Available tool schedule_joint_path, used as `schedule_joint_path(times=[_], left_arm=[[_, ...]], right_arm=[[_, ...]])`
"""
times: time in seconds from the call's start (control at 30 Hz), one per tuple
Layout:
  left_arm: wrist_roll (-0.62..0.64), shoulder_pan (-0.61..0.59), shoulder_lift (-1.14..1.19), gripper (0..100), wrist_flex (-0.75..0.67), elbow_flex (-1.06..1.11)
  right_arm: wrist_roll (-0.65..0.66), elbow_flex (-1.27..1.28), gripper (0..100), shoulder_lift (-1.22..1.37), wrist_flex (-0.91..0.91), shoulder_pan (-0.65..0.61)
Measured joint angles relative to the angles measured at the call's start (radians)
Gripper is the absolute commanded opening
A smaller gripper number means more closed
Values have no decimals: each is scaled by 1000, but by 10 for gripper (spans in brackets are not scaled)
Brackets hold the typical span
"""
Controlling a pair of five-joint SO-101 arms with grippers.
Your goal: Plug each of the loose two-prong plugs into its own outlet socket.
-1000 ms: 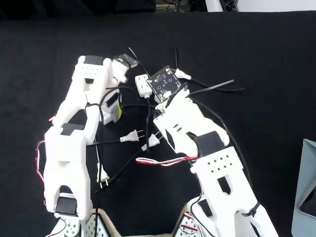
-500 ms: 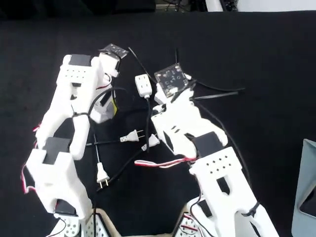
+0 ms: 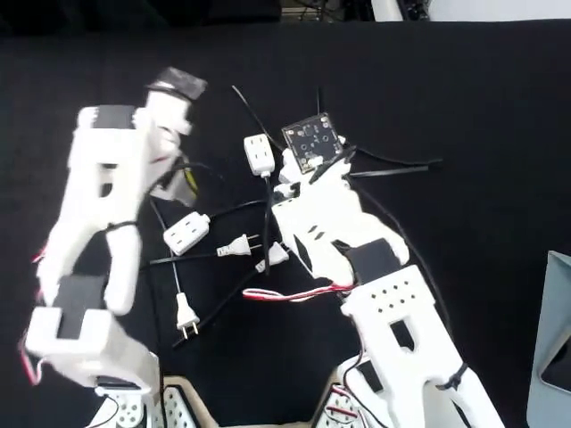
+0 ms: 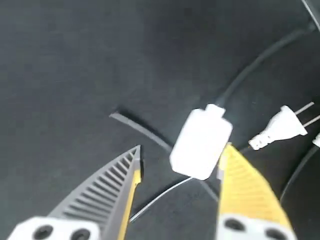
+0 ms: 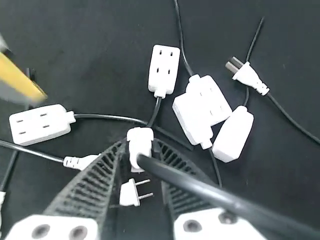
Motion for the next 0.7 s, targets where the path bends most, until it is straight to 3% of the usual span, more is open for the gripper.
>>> schedule_joint_path(times=[0.23,0.5,0.7], left_arm=[[0,-196,-193,61,0,118],[74,-439,-236,39,-172,382],[121,-500,-236,39,-288,514]], right_arm=[[0,147,11,0,-252,-146],[-3,370,11,2,-712,-334],[-132,252,11,135,-644,-367]])
